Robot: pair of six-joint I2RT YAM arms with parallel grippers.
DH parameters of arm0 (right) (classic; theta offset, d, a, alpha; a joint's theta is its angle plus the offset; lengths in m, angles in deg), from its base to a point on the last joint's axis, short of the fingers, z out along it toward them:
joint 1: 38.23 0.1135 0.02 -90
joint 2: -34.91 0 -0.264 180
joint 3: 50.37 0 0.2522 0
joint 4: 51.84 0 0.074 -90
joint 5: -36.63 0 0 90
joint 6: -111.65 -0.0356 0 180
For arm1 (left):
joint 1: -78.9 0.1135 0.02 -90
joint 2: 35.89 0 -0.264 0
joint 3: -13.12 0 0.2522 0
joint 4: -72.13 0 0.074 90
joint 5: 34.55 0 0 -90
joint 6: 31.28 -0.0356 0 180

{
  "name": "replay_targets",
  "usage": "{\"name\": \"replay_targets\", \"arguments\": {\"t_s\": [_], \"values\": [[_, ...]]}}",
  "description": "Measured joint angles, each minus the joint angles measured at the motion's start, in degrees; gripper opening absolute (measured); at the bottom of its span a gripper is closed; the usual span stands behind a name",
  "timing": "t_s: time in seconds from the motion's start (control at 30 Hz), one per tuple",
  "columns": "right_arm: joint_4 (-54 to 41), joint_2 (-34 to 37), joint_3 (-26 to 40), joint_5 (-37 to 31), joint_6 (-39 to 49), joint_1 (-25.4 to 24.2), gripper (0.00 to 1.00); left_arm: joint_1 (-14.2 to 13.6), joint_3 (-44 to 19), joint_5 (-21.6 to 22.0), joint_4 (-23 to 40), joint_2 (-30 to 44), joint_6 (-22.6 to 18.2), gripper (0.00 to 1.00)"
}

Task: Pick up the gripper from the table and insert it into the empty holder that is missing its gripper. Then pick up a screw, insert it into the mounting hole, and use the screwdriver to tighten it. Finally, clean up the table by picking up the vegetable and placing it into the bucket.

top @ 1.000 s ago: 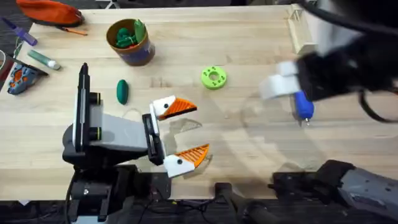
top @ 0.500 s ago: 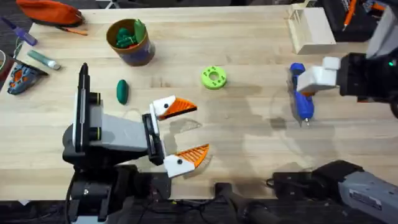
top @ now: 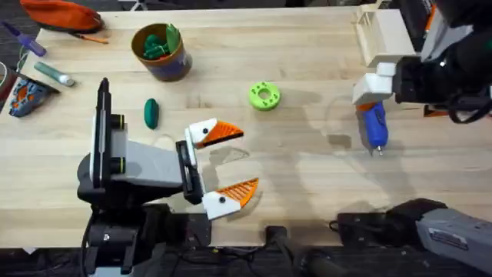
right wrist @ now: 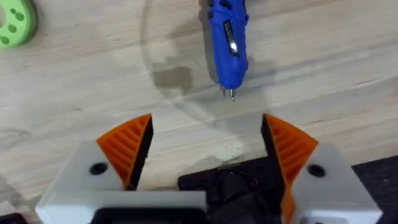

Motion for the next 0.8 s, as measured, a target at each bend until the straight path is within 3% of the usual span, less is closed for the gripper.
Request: {"name": "replay_targets", "arguments": {"t_s": [0.8], "values": [[2.19, 0.05, 0.0, 0.0, 0.24, 0.0, 0.991, 0.0, 0.0, 0.0, 0.0, 0.0, 0.0, 0.986]]}}
